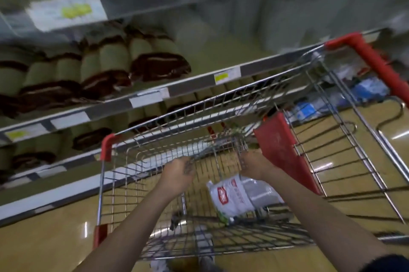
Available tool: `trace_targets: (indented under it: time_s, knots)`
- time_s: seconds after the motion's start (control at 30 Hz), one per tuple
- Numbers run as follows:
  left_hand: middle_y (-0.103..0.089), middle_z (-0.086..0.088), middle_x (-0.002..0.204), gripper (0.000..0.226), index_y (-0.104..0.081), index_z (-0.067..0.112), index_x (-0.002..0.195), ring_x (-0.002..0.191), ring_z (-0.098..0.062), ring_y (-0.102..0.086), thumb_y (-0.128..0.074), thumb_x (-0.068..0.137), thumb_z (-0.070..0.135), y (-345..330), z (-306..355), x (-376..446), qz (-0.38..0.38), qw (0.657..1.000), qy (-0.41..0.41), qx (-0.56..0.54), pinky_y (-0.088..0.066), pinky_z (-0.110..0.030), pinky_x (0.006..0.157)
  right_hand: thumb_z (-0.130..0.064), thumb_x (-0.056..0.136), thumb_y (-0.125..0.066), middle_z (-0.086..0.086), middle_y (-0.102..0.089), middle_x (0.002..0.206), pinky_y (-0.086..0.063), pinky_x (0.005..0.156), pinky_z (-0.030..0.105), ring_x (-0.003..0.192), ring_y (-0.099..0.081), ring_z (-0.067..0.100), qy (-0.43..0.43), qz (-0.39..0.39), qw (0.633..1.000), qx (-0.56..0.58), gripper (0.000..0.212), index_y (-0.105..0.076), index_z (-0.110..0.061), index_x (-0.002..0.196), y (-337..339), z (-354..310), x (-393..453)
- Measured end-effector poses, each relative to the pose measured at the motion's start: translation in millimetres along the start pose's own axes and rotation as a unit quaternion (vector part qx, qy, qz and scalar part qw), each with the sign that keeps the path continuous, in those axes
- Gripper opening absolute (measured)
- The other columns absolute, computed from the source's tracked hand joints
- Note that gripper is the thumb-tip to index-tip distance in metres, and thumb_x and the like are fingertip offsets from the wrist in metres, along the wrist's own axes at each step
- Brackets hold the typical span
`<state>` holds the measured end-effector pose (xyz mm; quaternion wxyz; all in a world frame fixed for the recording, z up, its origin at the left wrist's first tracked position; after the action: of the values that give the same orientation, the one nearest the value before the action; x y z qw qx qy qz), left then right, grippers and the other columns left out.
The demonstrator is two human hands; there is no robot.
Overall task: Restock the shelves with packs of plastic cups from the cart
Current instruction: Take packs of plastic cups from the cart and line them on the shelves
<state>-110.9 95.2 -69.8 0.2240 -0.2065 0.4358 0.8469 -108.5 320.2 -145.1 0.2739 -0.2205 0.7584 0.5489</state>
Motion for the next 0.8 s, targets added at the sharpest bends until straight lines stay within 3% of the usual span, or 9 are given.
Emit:
trace_targets:
  time_s: [0.07, 0.17, 0.23, 0.3, 0.4, 0.47, 0.6, 0.67, 0.8]
  knots:
    - [-0.065, -0.006, 0.108, 0.031, -0.056, 0.008, 0.123, 0.083, -0.021, -0.062, -0.052, 0.093, 0.017, -13, -4, 4, -0.003, 1.000, 0.005, -0.010, -0.045, -0.023, 0.059, -0.008, 0.084, -0.056, 0.018, -0.065, 0.108, -0.046, 0.074, 0.028, 0.101, -0.062, 0.030, -0.005, -0.001, 1.000, -0.024, 0.025, -0.058, -0.005, 0.108, -21, 10, 11]
    - [-0.064, -0.004, 0.096, 0.024, -0.059, 0.011, 0.115, 0.070, -0.017, -0.057, -0.052, 0.093, 0.019, -28, -15, 15, -0.007, 1.000, -0.004, 0.004, -0.042, -0.022, 0.053, -0.001, 0.083, -0.051, 0.020, -0.061, 0.116, -0.049, 0.080, 0.031, 0.108, -0.061, 0.032, -0.011, -0.008, 0.999, -0.045, 0.036, -0.051, -0.003, 0.119, -47, 16, 26]
    - [-0.061, -0.003, 0.092, 0.015, -0.062, 0.013, 0.103, 0.081, -0.022, -0.060, -0.053, 0.092, 0.019, -36, -25, 23, -0.005, 1.000, -0.002, 0.009, -0.048, -0.028, 0.065, 0.000, 0.083, -0.051, 0.021, -0.056, 0.122, -0.050, 0.093, 0.041, 0.114, -0.056, 0.035, -0.006, -0.013, 0.996, -0.084, 0.042, -0.046, -0.006, 0.124, -60, 16, 35]
    - [-0.065, -0.006, 0.105, 0.020, -0.063, 0.013, 0.109, 0.098, -0.023, -0.062, -0.053, 0.092, 0.019, -44, -31, 32, -0.014, 1.000, 0.001, 0.011, -0.049, -0.028, 0.077, -0.005, 0.083, -0.058, 0.020, -0.045, 0.135, -0.042, 0.101, 0.047, 0.124, -0.046, 0.038, -0.018, -0.030, 0.989, -0.142, 0.055, -0.037, -0.010, 0.134, -63, 19, 45]
    - [-0.063, -0.008, 0.118, 0.032, -0.058, 0.008, 0.123, 0.101, -0.024, -0.062, -0.052, 0.093, 0.018, -51, -42, 39, -0.042, 0.999, 0.027, 0.020, -0.043, -0.022, 0.073, -0.022, 0.076, -0.074, 0.019, -0.038, 0.143, -0.035, 0.105, 0.049, 0.131, -0.039, 0.038, -0.026, -0.062, 0.978, -0.197, 0.078, -0.031, -0.011, 0.139, -62, 17, 60]
    - [-0.062, -0.009, 0.114, 0.025, -0.062, 0.010, 0.115, 0.102, -0.026, -0.063, -0.052, 0.093, 0.014, -53, -53, 43, -0.048, 0.998, 0.044, -0.003, -0.046, -0.025, 0.076, -0.028, 0.072, -0.078, 0.020, -0.035, 0.146, -0.027, 0.112, 0.052, 0.136, -0.032, 0.040, -0.015, -0.087, 0.974, -0.208, 0.085, -0.030, -0.011, 0.140, -67, 14, 71]
    - [-0.067, -0.011, 0.108, 0.022, -0.066, 0.005, 0.108, 0.101, -0.022, -0.062, -0.054, 0.092, 0.016, -56, -81, 45, -0.053, 0.996, 0.076, 0.003, -0.045, -0.023, 0.082, -0.027, 0.071, -0.078, 0.019, -0.031, 0.149, -0.014, 0.116, 0.057, 0.141, -0.023, 0.041, -0.021, -0.096, 0.963, -0.250, 0.089, -0.028, -0.013, 0.144, -91, 11, 85]
    - [-0.068, -0.011, 0.107, 0.023, -0.065, 0.004, 0.108, 0.102, -0.022, -0.063, -0.054, 0.092, 0.017, -59, -95, 42, -0.066, 0.993, 0.096, 0.003, -0.045, -0.023, 0.085, -0.020, 0.081, -0.069, 0.018, -0.033, 0.149, -0.011, 0.117, 0.056, 0.142, -0.021, 0.039, -0.032, -0.107, 0.957, -0.268, 0.071, -0.035, -0.011, 0.142, -101, 13, 86]
    - [-0.069, -0.013, 0.105, 0.021, -0.067, 0.002, 0.104, 0.103, -0.025, -0.064, -0.056, 0.090, 0.014, -60, -118, 42, -0.055, 0.991, 0.117, -0.026, -0.046, -0.026, 0.087, -0.014, 0.087, -0.059, 0.023, -0.032, 0.149, -0.019, 0.115, 0.055, 0.141, -0.025, 0.040, -0.051, -0.114, 0.944, -0.305, 0.059, -0.036, -0.005, 0.140, -107, 7, 83]
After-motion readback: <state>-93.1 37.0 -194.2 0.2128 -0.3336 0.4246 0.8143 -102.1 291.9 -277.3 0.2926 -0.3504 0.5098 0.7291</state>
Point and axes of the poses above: each hand's wrist, its own x-axis towards the middle knuckle, its own y-axis out of the back of the hand, z = x × y, the point moved 1 cm from there along x, towards the middle knuckle
